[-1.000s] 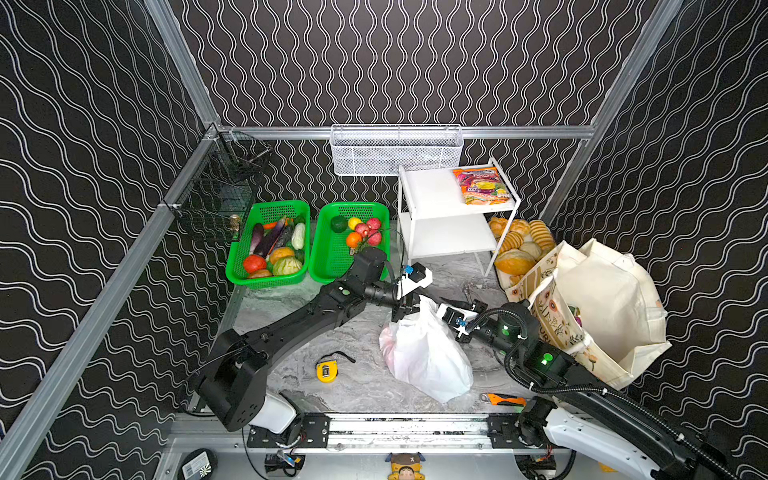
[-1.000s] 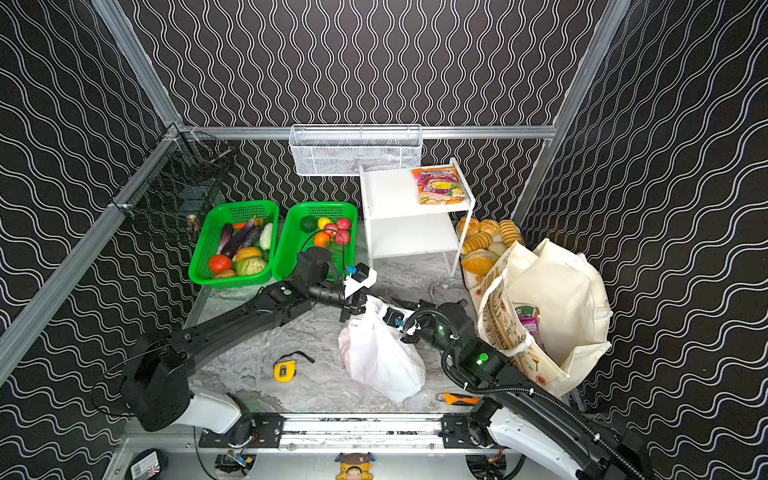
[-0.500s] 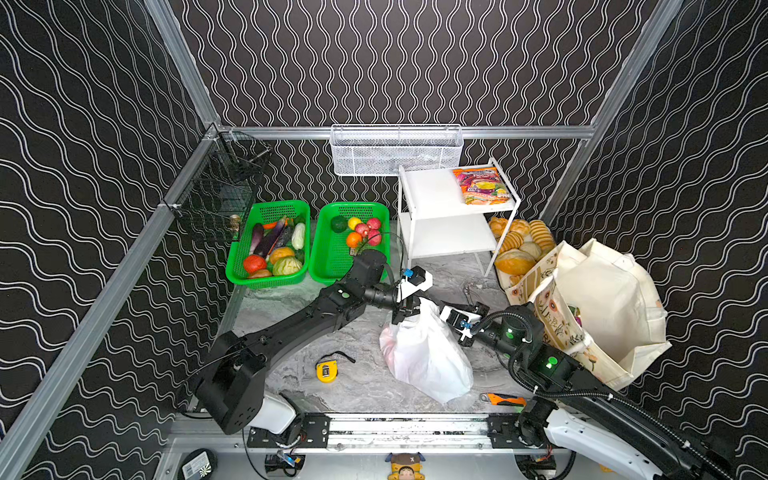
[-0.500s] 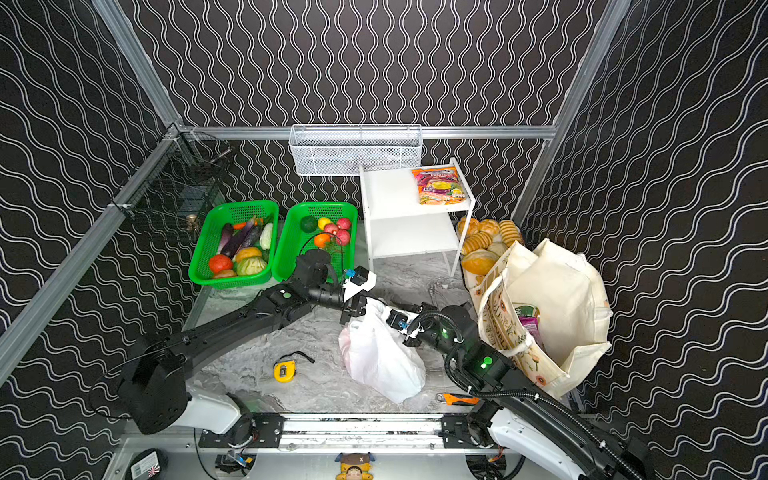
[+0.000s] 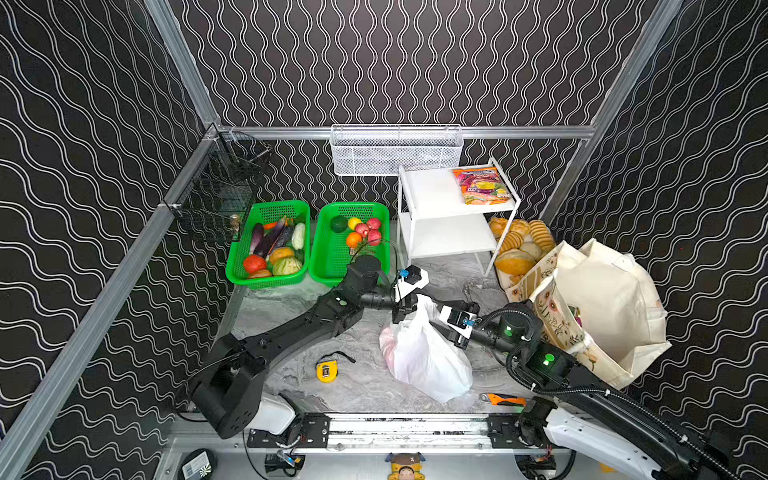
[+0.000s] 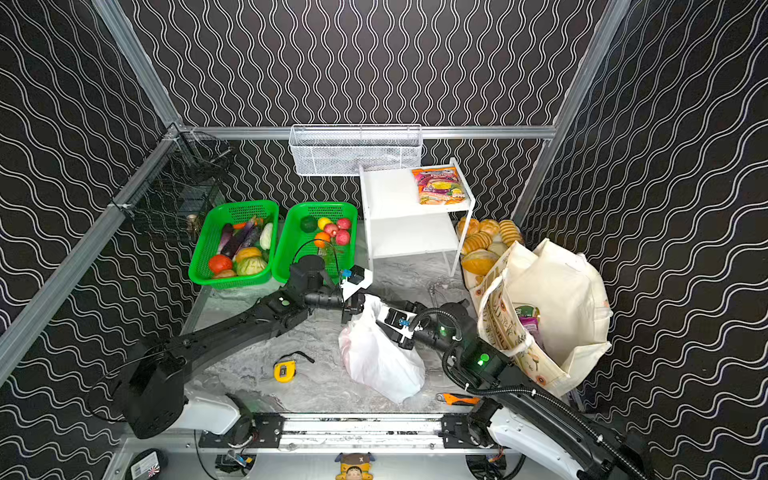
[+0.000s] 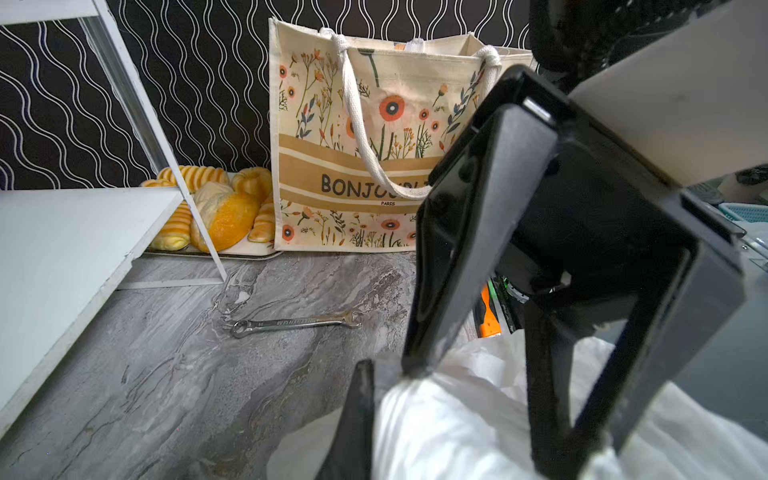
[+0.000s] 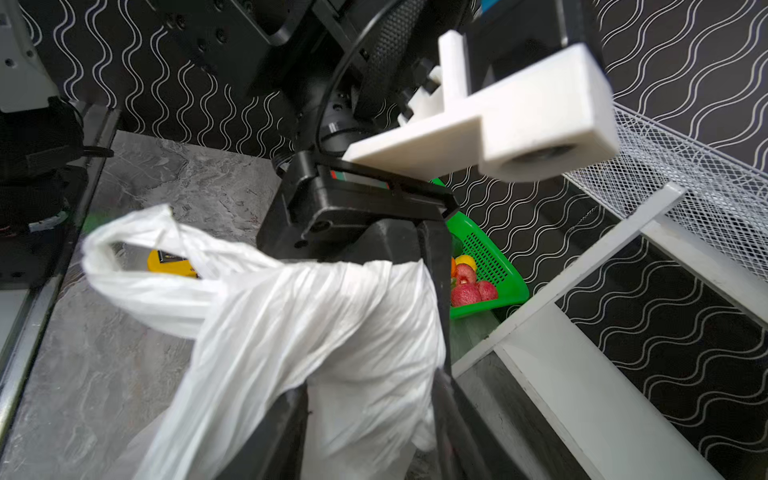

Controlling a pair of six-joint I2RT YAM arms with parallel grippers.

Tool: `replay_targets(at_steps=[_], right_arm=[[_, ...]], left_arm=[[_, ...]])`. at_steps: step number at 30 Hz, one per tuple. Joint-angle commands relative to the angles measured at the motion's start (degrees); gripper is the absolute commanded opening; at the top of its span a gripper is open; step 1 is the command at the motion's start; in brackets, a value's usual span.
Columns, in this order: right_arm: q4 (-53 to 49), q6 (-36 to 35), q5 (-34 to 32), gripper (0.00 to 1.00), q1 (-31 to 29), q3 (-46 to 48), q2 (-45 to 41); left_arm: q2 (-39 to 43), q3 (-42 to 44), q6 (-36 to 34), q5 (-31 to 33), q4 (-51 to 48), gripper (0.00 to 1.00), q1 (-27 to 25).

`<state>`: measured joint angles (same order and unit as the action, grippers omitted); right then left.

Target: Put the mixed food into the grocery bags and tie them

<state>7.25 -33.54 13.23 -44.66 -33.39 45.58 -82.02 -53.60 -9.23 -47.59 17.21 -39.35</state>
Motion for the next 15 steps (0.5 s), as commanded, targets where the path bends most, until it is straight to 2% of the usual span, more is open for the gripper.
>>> replay_targets(at_steps=[1, 4, 6, 9, 11, 15], right_arm=[[-0.9, -2.1, -4.2, 0.51, -0.2, 0.4, -1.4], [-2.5, -5.7, -6.4, 0.49, -0.2, 1.2, -3.9], [-4.0, -3.7, -6.4, 0.49, -0.2, 0.2, -5.6], [-3.1, 7.8, -6.2, 0.52, 0.0, -1.1, -7.9], [-2.7, 18.4, -7.0, 0.52, 0.2, -1.5, -8.5], [-8.1, 40.1, -9.9, 0.46, 0.7, -3.3, -7.3]], left_arm=[[0.8, 0.8, 0.9, -2.2, 5.5, 0.03, 0.0], [1.7, 2.3, -1.2, -2.6, 6.5, 0.02, 0.1], [2.6, 4.8, -3.3, -2.6, 10.4, 0.00, -0.1], [4.1, 9.9, -3.6, 1.6, 21.3, 0.00, -0.1], [4.4, 12.0, -3.2, 4.5, 26.8, 0.00, -0.1], [4.6, 13.9, -3.4, 7.5, 32.4, 0.00, -0.2]])
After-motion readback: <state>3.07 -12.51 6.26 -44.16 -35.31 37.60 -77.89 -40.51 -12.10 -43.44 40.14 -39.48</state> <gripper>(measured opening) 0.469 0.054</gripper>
